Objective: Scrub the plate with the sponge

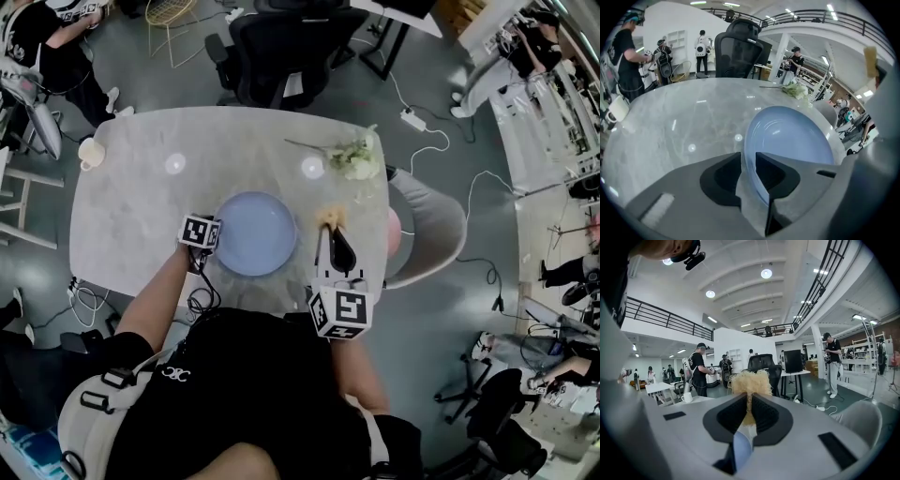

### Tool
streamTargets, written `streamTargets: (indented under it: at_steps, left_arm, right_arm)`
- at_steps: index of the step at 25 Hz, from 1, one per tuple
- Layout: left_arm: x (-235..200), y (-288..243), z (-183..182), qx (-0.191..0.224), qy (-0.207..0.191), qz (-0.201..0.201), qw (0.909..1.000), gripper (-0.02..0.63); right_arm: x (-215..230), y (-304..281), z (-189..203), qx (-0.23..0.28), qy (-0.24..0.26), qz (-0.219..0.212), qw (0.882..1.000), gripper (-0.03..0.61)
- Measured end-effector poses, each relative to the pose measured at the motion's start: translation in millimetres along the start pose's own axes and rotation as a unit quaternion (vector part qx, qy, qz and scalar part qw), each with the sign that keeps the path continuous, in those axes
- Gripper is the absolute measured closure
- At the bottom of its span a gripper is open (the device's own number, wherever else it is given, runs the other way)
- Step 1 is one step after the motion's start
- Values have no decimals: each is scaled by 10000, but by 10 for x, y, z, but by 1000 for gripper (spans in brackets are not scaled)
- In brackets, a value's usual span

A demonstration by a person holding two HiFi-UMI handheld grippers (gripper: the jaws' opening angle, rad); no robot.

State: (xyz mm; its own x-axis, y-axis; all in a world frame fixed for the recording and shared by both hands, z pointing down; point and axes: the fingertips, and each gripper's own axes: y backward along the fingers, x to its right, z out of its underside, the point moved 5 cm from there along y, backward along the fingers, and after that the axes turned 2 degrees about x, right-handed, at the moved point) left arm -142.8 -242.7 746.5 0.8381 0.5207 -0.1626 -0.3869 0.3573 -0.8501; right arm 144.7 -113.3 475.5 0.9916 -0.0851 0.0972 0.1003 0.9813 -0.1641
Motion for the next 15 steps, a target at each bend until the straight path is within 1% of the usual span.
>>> streamTargets:
  at_steps: [1, 2, 4, 6, 8, 10, 15]
  left_arm:
    - [6, -23, 27, -33, 156, 38, 9999, 513]
    - [6, -38, 39, -41, 305, 64, 9995, 548]
    - [-11, -33, 32, 40, 583, 106, 9982, 565]
    - [-22, 13, 17, 226, 843, 182, 9960, 577]
    - [-8, 85, -1, 452, 1019, 247, 9935, 588]
    - [33, 159, -27, 626, 1026, 247, 9924, 594]
    - [158, 319, -131, 875, 736, 195, 9932, 595]
  right_arm:
    - [10, 6, 6, -4, 3, 4, 10000, 545]
    - [14, 1, 9, -4, 7, 0, 10000, 545]
    - [-1, -20, 10, 3, 11, -19, 10000, 545]
    - [-34, -30, 19, 4, 13, -49, 10000, 545]
    - [-66, -28, 38, -6, 22, -98, 9999, 545]
    - [-84, -27, 54, -16, 31, -155, 9999, 545]
    - [-133, -62, 46, -4, 71, -299, 9995, 545]
